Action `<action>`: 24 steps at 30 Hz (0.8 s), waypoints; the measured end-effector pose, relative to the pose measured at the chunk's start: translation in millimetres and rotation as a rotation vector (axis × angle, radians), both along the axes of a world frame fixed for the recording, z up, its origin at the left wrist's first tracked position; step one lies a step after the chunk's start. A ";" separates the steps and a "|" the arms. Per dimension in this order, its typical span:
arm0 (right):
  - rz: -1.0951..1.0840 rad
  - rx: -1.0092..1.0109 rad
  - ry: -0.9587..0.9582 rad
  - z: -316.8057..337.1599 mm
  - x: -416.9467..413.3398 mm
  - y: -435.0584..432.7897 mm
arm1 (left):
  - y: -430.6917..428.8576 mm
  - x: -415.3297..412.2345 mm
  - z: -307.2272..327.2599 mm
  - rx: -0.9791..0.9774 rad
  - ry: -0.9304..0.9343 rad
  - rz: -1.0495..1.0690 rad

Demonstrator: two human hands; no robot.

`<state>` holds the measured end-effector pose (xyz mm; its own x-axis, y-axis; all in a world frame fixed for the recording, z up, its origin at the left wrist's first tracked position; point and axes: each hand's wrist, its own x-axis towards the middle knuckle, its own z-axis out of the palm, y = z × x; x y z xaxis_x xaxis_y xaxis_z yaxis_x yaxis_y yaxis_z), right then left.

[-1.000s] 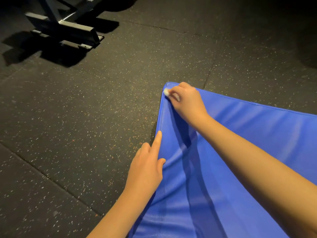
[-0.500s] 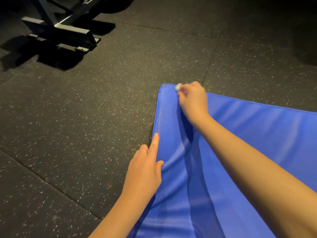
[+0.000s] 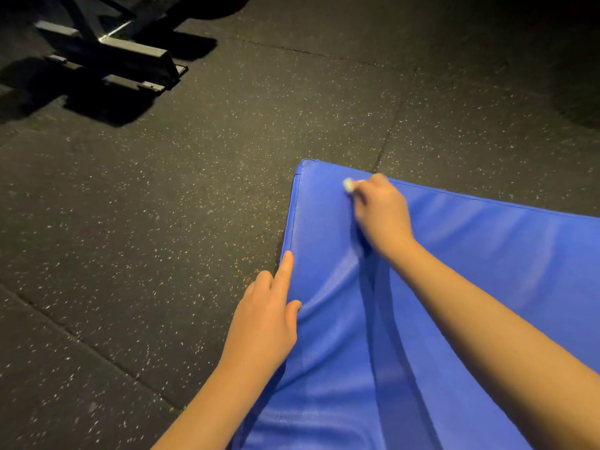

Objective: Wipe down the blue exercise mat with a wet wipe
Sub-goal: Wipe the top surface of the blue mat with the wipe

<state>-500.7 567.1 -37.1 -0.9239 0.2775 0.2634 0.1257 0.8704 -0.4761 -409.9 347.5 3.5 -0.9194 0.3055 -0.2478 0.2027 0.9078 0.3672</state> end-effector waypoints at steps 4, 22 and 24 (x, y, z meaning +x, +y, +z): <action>-0.406 -0.104 -0.104 -5.1 -6.5 33.5 | 1.4 0.5 0.3 -0.009 0.010 -0.008; -0.377 -0.077 -0.166 -28.8 19.9 47.4 | 0.4 -8.7 -14.2 -0.060 0.014 -0.003; -0.276 -0.098 -0.117 -27.0 28.2 22.2 | -0.5 -10.3 -16.4 -0.056 0.004 -0.001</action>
